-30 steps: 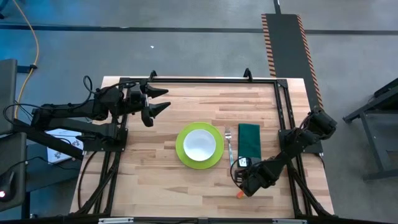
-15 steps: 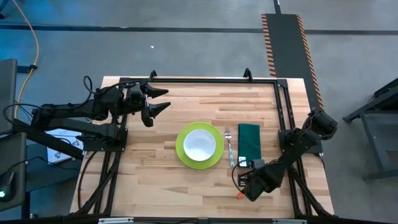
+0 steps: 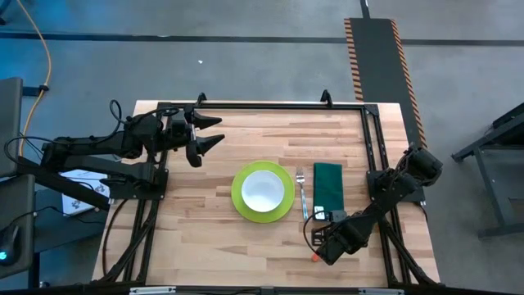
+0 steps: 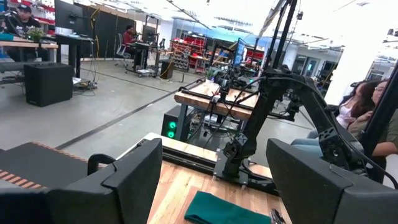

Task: Set table place
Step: Put the spoon into the white bowl

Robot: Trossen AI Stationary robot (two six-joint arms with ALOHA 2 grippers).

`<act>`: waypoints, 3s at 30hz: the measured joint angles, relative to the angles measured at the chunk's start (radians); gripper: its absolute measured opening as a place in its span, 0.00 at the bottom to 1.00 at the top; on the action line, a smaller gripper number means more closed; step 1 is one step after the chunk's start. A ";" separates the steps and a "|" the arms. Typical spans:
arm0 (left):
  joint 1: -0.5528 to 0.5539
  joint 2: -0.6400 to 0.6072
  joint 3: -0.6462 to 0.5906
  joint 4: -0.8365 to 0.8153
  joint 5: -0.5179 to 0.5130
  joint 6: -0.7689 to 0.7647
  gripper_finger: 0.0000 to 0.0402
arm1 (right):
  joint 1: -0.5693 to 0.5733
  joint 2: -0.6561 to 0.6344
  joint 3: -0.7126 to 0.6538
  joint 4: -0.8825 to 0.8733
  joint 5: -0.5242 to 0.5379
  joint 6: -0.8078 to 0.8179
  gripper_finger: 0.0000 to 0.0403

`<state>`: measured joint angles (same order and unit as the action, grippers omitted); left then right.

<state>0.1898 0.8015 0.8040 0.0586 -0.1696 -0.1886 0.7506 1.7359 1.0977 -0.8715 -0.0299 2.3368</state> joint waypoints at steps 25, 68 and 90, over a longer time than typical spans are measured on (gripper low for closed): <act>0.000 0.000 0.000 -0.007 0.000 0.000 0.69 | -0.047 0.076 -0.001 0.036 -0.012 0.017 0.57; 0.000 0.002 0.000 -0.003 -0.007 0.008 0.69 | -0.051 0.045 -0.097 0.082 -0.099 0.045 0.45; 0.000 0.002 0.000 -0.003 -0.007 0.000 0.69 | -0.057 0.048 -0.095 0.085 -0.097 0.022 0.12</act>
<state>0.1898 0.8032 0.8043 0.0552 -0.1768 -0.1883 0.6937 1.7836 1.0027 -0.7860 -0.1272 2.3589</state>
